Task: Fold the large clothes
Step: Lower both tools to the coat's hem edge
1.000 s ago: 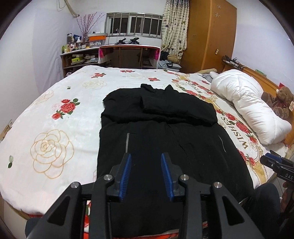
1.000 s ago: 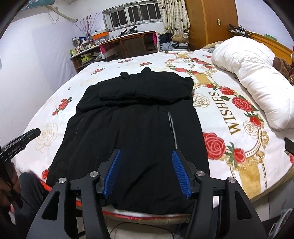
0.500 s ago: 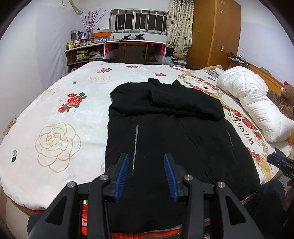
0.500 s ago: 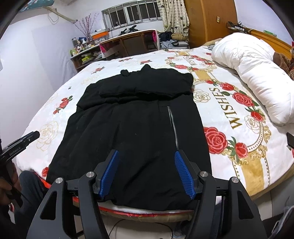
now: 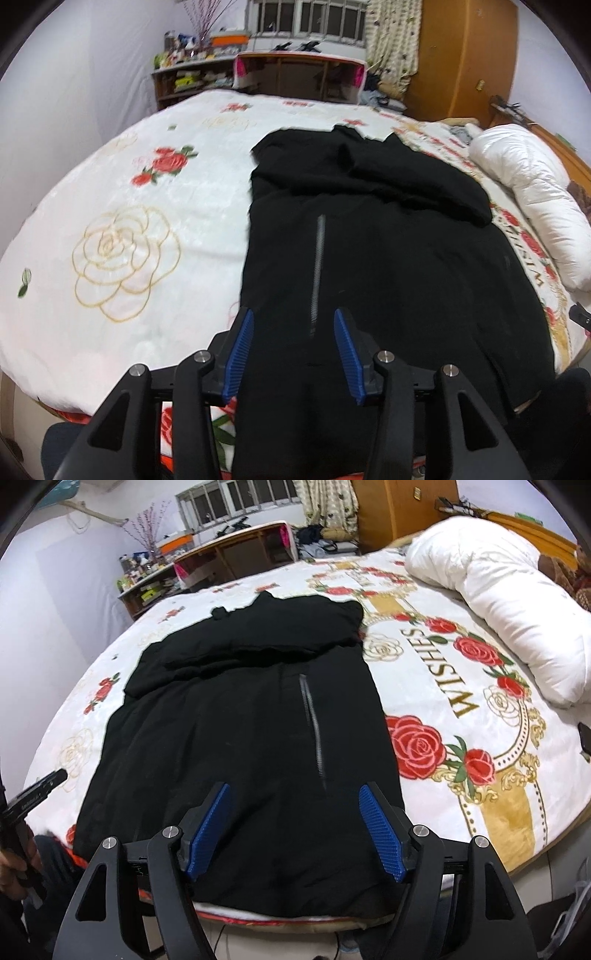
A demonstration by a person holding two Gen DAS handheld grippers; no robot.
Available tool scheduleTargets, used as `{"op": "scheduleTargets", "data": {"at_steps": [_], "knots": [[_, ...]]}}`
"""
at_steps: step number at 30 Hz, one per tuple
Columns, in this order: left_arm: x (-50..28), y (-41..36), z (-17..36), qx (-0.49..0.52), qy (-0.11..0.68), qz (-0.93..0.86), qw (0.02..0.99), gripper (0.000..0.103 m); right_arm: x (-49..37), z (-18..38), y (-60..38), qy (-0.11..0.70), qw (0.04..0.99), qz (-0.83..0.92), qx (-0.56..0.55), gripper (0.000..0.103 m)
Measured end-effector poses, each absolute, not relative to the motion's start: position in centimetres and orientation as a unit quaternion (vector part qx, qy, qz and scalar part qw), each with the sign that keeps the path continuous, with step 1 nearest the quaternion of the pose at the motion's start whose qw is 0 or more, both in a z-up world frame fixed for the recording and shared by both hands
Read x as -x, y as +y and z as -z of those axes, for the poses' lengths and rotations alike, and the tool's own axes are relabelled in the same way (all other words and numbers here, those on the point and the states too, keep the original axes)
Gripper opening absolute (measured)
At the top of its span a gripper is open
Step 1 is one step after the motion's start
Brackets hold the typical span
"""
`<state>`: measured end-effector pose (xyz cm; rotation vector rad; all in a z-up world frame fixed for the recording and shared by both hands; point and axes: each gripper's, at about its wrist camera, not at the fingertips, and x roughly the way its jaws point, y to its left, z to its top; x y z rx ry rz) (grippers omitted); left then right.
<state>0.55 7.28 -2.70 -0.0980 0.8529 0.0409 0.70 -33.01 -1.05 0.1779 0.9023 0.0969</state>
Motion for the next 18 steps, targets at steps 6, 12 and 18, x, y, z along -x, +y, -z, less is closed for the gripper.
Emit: {"op": "scheduleTargets", "data": {"at_steps": [6,12,18], "knots": [[-1.9,8.8,6.1,0.054,0.45,-0.036,0.891,0.05,-2.4,3.4,-34.3,0.465,0.88,-0.026,-0.096,0.072],[-2.4,8.5,8.9,0.054,0.482,-0.027,0.874,0.051,-3.4,6.0,-36.0,0.497,0.86,0.009,-0.114,0.073],[-2.3,8.3,10.2,0.046,0.483,-0.029,0.874,0.059,-3.4,8.0,-37.6,0.521,0.841,0.039,-0.142,0.073]]}}
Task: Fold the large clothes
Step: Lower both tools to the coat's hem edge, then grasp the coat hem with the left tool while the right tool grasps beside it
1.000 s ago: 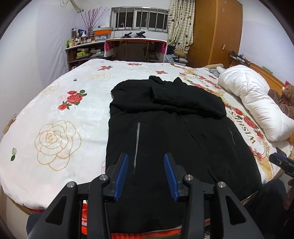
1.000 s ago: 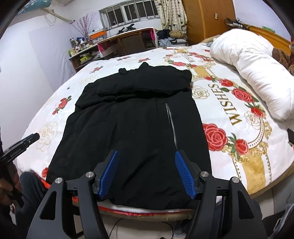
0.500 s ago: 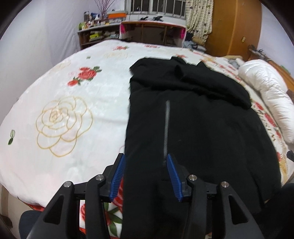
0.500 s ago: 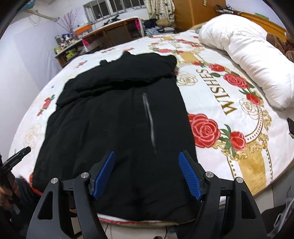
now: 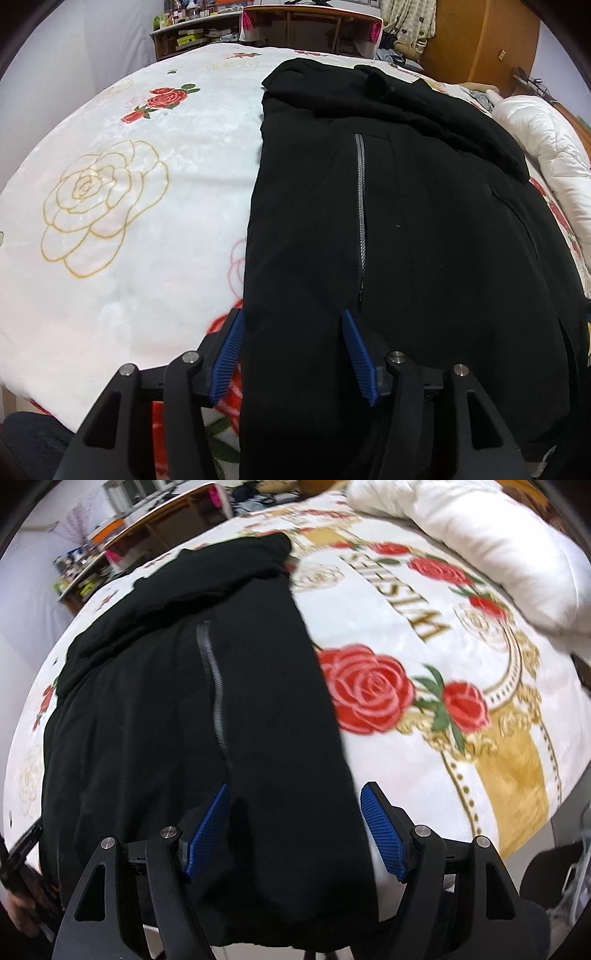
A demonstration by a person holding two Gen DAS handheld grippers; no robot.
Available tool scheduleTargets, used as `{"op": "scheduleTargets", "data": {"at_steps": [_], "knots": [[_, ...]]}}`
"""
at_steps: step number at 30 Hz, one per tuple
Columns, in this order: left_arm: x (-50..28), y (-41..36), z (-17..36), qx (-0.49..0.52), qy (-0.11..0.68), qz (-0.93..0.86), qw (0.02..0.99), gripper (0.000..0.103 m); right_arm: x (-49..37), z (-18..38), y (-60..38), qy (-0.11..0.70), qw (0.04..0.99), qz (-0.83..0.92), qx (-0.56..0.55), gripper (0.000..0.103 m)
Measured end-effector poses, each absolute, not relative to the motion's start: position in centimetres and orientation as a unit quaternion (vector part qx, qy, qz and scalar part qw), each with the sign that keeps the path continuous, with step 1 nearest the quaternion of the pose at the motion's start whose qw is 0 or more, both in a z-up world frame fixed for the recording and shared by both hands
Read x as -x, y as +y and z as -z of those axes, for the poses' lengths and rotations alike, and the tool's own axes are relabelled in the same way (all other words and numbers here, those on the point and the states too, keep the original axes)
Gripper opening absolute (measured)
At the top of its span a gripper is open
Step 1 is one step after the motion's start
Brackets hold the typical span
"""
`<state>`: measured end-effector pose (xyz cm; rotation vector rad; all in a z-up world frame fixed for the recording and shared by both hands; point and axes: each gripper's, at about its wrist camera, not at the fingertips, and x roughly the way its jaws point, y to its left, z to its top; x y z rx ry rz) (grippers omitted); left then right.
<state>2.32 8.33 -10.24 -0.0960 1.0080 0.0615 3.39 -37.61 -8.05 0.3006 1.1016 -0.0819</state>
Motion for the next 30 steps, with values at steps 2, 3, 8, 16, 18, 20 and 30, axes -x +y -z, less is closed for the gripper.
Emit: {"op": "scheduleTargets", "data": {"at_steps": [2,3,8,16,18,20,30], "knots": [[-2.3,8.4,10.5,0.046,0.48,-0.029,0.875,0.062,-3.5,8.8,-38.0,0.533,0.83,0.043,-0.157,0.073],[-2.2,8.4,10.7,0.046,0.479,-0.029,0.876,0.064,-3.6,9.3,-38.2,0.543,0.822,0.041,-0.168,0.073],[-1.6,8.7,11.2,0.061,0.476,-0.03,0.877,0.064,-3.3,9.8,-36.9,0.554,0.815,0.024,-0.17,0.077],[-1.5,8.4,11.4,0.05,0.487,-0.025,0.872,0.063,-2.8,10.3,-36.6,0.584,0.792,0.027,-0.176,0.077],[-1.7,8.0,11.2,0.046,0.493,-0.011,0.869,0.044,-2.9,10.2,-36.7,0.59,0.788,0.021,-0.175,0.063],[-1.7,7.0,10.6,0.009,0.497,-0.006,0.868,0.023,-2.8,9.8,-36.9,0.586,0.786,0.0,-0.197,0.035],[-0.3,8.7,2.5,0.046,0.42,-0.004,0.906,0.013,-1.2,2.7,-38.5,0.511,0.83,-0.048,-0.217,0.025]]}}
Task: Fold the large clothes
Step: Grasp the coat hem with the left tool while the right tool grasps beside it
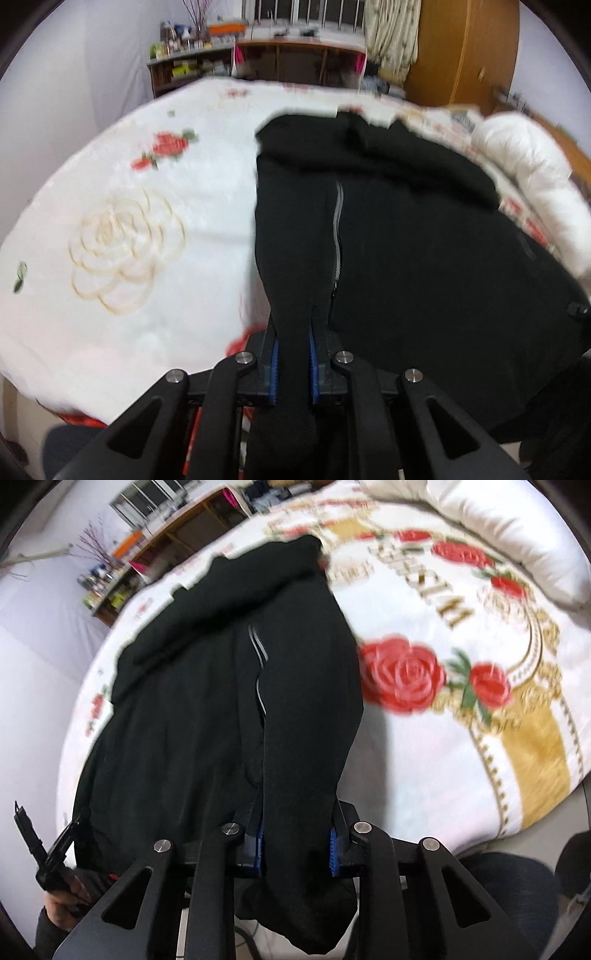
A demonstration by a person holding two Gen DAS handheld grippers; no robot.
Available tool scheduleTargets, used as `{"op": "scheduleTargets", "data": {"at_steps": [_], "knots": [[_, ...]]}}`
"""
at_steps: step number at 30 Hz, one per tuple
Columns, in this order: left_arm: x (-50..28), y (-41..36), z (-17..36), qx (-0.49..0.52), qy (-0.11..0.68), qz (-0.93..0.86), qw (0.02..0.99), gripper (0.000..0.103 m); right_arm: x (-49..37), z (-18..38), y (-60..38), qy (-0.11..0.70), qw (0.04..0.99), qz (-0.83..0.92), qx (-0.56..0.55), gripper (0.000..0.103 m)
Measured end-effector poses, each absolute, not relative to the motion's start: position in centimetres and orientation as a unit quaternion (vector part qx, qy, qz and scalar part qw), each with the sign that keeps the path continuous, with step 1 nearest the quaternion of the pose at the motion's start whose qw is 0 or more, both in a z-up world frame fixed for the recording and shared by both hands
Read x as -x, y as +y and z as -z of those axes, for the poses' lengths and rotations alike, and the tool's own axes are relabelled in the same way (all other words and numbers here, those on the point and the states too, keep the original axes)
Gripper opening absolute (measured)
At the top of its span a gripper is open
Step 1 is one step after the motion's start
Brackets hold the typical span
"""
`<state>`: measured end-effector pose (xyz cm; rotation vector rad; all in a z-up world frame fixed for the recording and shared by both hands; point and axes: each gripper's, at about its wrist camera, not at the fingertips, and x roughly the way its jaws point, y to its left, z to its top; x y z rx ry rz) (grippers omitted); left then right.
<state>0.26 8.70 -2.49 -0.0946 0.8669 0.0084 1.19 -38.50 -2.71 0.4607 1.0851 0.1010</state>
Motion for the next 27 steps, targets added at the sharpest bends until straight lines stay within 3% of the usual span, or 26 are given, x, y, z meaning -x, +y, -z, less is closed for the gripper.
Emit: {"op": "scheduleTargets", "data": {"at_steps": [5,27], "knots": [[-0.8,9.6,-1.7,0.079,0.377,0.005,0.923,0.013,-1.6,-0.6,-40.0,0.467,0.846,-0.064,-0.249,0.024],[-9.2,11.1,-8.4,0.13,0.285,-0.002,0.95,0.013,-10.2,-9.2,-39.2,0.371,0.895,-0.072,-0.236,0.024]]}}
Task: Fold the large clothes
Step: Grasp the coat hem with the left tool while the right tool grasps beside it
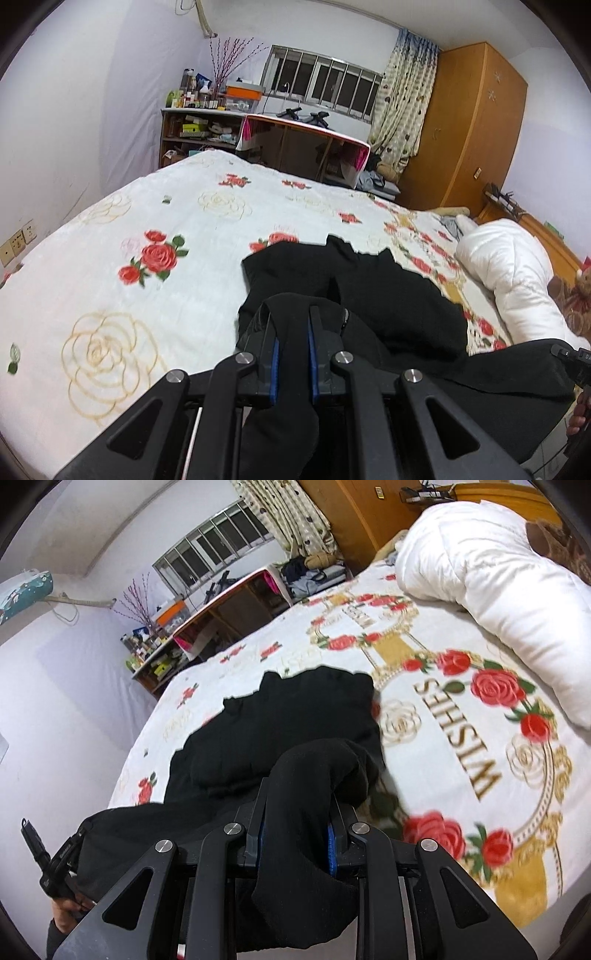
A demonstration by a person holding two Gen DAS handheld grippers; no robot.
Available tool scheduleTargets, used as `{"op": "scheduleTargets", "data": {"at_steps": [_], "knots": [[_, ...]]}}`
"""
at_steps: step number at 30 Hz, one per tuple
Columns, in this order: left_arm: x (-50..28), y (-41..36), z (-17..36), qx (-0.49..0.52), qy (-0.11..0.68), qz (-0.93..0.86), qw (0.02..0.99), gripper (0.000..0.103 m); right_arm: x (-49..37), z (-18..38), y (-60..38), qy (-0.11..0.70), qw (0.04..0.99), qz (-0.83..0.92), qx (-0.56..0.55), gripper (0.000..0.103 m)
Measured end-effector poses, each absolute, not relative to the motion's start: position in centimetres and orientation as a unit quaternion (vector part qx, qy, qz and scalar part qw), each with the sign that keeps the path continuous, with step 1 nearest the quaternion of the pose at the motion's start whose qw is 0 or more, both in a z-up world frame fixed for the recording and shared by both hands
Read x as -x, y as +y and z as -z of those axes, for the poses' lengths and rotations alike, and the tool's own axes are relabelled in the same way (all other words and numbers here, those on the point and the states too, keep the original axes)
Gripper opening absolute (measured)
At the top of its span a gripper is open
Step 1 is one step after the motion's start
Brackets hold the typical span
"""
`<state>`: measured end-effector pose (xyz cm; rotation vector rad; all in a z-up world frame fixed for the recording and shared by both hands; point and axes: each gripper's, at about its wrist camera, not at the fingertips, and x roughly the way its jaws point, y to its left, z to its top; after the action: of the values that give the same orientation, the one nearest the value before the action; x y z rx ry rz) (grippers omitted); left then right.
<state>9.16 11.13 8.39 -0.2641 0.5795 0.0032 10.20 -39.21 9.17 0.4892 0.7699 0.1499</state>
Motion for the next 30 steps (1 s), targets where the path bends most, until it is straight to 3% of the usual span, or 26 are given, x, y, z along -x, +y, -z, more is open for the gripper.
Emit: {"op": "scheduleTargets", "data": {"at_steps": [12,23,27,29,30], "knots": [[-21.4,10.8,-9.4,0.134,0.281,-0.002,0.95,0.013,-22.5,-11.2,-38.6,0.362,0.9,-0.066,-0.234,0.024],[-34.9,10.8,-3.2,0.15,0.346,-0.024,0.926,0.014,-36.4,-5.0,-37.4,0.427,0.876,-0.034,-0.222,0.027],[-38.0,11.4,-0.3,0.174,0.38,-0.032,0.908,0.019,-39.2,-2.4,-37.9,0.441,0.866,-0.03,-0.235,0.04],[-39.0,11.9,0.2,0.193,0.386,-0.023,0.901,0.02,-39.9,-2.0,-38.1,0.432,0.867,-0.038,-0.245,0.06],[-39.2,12.1,0.2,0.198,0.382,-0.017,0.903,0.024,-40.1,-2.0,-38.1,0.426,0.87,-0.043,-0.246,0.064]]}}
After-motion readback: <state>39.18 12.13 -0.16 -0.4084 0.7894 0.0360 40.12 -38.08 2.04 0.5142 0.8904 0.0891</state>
